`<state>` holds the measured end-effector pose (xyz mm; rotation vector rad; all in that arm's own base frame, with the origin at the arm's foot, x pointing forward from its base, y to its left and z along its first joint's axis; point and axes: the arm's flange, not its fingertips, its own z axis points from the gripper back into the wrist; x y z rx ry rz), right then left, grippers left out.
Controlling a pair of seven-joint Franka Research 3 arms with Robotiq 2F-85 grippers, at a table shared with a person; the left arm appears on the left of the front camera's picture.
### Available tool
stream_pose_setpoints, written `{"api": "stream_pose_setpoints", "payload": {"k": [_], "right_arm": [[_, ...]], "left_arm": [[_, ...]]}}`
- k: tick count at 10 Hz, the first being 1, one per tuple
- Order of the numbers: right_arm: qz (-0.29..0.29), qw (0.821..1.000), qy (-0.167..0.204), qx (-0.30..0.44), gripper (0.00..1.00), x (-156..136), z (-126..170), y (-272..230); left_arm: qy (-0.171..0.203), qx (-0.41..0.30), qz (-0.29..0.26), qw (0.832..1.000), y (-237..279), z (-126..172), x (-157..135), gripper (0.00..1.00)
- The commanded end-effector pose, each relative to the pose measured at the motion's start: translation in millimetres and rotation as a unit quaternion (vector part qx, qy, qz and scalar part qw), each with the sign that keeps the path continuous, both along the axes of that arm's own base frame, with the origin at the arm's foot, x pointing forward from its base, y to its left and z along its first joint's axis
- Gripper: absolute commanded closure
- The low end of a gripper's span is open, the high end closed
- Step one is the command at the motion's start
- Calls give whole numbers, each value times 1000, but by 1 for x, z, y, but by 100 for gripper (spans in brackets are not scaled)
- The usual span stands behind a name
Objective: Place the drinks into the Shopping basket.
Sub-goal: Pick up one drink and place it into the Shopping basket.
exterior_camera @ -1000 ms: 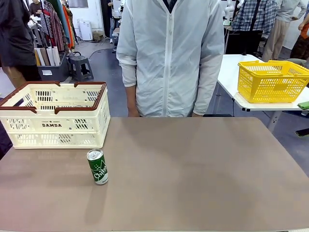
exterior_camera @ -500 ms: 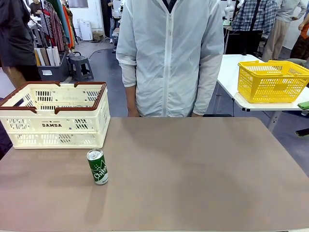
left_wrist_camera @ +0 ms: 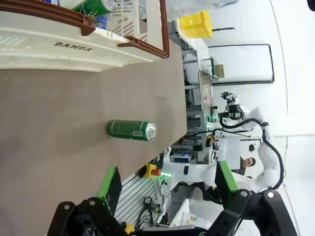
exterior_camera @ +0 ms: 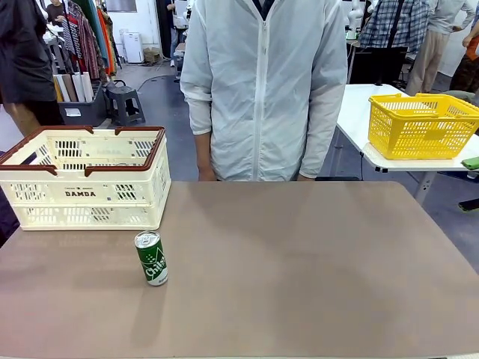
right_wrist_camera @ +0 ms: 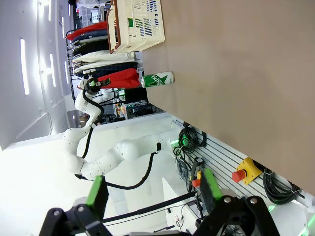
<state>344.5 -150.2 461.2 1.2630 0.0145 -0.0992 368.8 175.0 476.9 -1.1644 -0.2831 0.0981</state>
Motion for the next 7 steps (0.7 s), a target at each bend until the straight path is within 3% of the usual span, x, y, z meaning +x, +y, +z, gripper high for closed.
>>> {"api": "stream_pose_setpoints", "payload": {"k": [1, 2, 3, 5, 7], "right_arm": [[0, 1000, 8, 1, 0, -1, 6, 1], [0, 1000, 8, 1, 0, -1, 6, 1], [0, 1000, 8, 1, 0, -1, 6, 1], [0, 1000, 8, 1, 0, -1, 6, 1], [0, 1000, 8, 1, 0, -1, 6, 1]], "left_arm": [[3, 2, -5, 1000, 1, 2, -3, 0], [0, 0, 0, 1000, 0, 0, 0, 0], [43, 54, 2, 998, -35, 15, 8, 0], [60, 156, -40, 985, -127, 46, 16, 0], [75, 252, -83, 961, -217, 41, 20, 0]]}}
